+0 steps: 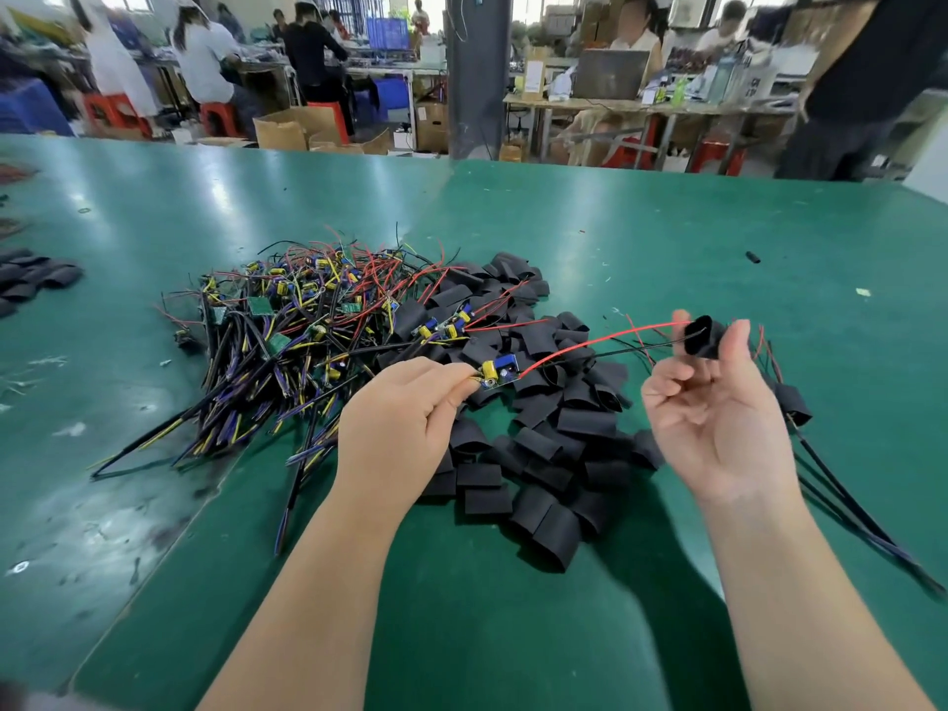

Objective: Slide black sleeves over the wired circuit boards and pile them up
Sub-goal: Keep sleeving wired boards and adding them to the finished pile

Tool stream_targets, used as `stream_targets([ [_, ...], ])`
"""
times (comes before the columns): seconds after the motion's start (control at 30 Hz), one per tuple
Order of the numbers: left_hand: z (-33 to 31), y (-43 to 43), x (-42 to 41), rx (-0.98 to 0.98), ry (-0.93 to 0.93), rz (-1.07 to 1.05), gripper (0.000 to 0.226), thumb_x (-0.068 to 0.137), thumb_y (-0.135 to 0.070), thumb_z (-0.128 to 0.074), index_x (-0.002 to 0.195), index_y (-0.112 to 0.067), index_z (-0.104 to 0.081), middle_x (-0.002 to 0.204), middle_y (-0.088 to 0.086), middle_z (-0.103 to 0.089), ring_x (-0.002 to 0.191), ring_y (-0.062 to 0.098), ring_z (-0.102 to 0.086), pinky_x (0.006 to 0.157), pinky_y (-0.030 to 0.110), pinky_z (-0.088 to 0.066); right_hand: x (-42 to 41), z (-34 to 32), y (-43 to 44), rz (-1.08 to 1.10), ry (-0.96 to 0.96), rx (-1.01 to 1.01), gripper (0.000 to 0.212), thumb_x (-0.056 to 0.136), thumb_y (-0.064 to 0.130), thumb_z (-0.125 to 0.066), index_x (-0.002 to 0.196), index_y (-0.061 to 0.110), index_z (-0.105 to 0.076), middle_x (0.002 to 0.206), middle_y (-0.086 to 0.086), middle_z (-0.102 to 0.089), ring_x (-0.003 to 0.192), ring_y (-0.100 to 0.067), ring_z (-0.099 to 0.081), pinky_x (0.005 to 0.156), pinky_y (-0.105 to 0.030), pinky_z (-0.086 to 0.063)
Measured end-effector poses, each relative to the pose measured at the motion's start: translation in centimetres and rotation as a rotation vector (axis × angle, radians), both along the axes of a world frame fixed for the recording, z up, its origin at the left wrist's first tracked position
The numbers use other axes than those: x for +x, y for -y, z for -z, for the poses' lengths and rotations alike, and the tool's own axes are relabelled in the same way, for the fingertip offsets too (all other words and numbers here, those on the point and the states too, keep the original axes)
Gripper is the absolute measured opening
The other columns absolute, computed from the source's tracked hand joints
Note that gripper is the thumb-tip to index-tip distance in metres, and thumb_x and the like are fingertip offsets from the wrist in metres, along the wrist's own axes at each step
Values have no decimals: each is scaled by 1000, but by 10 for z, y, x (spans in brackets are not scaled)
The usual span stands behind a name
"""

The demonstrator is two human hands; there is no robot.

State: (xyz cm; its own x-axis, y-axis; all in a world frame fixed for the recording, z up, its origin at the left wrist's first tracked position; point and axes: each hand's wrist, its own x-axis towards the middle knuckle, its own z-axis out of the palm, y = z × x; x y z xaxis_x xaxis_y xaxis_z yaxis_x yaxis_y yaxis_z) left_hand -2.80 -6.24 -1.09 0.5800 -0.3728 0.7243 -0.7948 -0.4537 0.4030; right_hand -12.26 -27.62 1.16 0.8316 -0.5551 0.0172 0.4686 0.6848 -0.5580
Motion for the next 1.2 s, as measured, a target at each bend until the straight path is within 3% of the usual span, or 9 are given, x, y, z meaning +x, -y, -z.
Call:
stream_targets([
  [0.13,0,1,-1,19,-1,2,20,91,-21,-59,97,-11,-75,82,-3,-69,76,19,-63,64,31,-52,-2,-2,-5,-30,24,-69,30,79,41,-59,63,18,-71,94,3,-71,54,-6,-47,54,-15,-41],
  [0.33,-1,1,-2,18,1,-2,22,91,-21,-58,98,-8,-75,80,-2,-68,73,19,-62,63,29,-50,-3,-4,-9,-33,20,-212,21,80,32,-60,91,15,-55,91,-1,-71,56,-6,-48,56,-16,-43],
  [0.47,-2,2,-4,26,2,-1,24,93,-24,-56,97,-9,-74,77,-2,-67,70,19,-61,61,30,-49,-2,-1,-21,-19,-18,-336,38,74,10,-64,106,26,-52,88,-30,-54,60,-11,-57,59,-17,-46],
  [0.57,-2,7,-9,36,3,21,23,93,-25,-57,95,-10,-75,80,-3,-69,74,18,-63,64,28,-49,4,4,-35,-43,-49,-459,39,69,5,-66,102,23,-55,79,-13,-70,68,-16,-61,59,-18,-48],
  [0.63,-2,10,-12,40,-4,36,21,92,-23,-59,95,-10,-75,81,-3,-69,75,18,-63,65,30,-51,7,6,-43,-93,-60,-472,33,68,7,-67,97,18,-58,90,-4,-73,69,-13,-61,61,-19,-50],
  [0.8,-2,10,-12,8,-19,49,20,91,-21,-59,94,-8,-75,81,0,-69,75,22,-63,64,36,-52,7,6,-44,-175,-31,-396,26,74,10,-63,100,13,-61,99,-6,-73,62,-12,-61,62,-18,-51],
  [1.0,-2,9,-12,30,-9,66,20,91,-22,-59,95,-10,-75,84,-2,-70,78,20,-64,67,35,-52,7,10,-37,-35,-186,-663,24,72,17,-68,95,13,-63,86,-5,-73,62,-16,-62,60,-22,-51],
  [1.1,-2,7,-10,16,-11,74,19,91,-22,-59,93,-11,-75,82,-2,-70,76,18,-63,66,34,-52,4,13,-31,-16,-230,-780,18,79,8,-70,94,17,-66,83,-4,-74,64,-17,-66,61,-22,-52],
  [1.2,-2,5,-7,-11,-24,81,19,91,-22,-59,93,-10,-75,80,-2,-68,74,18,-62,65,35,-51,5,14,-35,-61,-169,-735,20,76,10,-70,94,17,-65,94,-4,-75,67,-17,-67,61,-21,-51],
])
